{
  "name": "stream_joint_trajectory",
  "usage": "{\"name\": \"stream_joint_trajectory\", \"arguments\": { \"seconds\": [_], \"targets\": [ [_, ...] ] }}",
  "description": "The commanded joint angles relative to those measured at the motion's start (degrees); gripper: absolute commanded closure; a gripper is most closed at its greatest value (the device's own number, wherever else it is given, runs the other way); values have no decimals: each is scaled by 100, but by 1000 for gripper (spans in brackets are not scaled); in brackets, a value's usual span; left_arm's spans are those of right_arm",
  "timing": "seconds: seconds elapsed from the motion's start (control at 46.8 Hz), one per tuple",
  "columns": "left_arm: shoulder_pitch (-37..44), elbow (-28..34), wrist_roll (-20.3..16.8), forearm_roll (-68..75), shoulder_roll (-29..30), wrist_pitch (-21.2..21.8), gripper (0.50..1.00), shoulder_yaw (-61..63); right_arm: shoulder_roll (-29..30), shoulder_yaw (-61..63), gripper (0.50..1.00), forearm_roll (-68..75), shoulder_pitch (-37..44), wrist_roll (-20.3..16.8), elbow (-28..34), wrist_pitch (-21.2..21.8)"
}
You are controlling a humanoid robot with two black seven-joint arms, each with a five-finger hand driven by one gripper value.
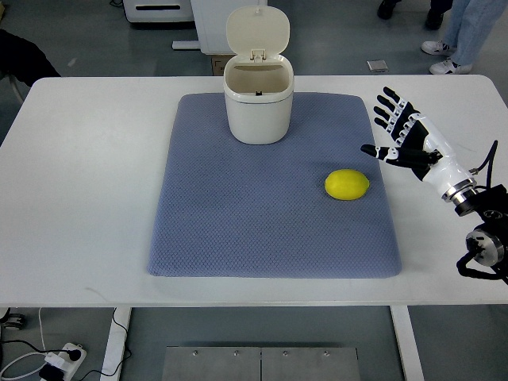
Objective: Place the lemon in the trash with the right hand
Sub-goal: 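Move the right hand toward the yellow lemon on the mat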
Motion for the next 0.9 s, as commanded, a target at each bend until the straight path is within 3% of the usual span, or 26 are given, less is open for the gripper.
{"name": "stream_joint_trajectory", "arguments": {
  "seconds": [0.0,0.257,0.877],
  "targets": [
    [0,0,2,0,0,0,500,0,15,-83,500,-39,-9,-1,-1,-5],
    [0,0,2,0,0,0,500,0,15,-514,500,-48,114,-1,-45,-417],
    [0,0,2,0,0,0,500,0,32,-1288,500,-127,202,-1,-28,-549]
  ]
}}
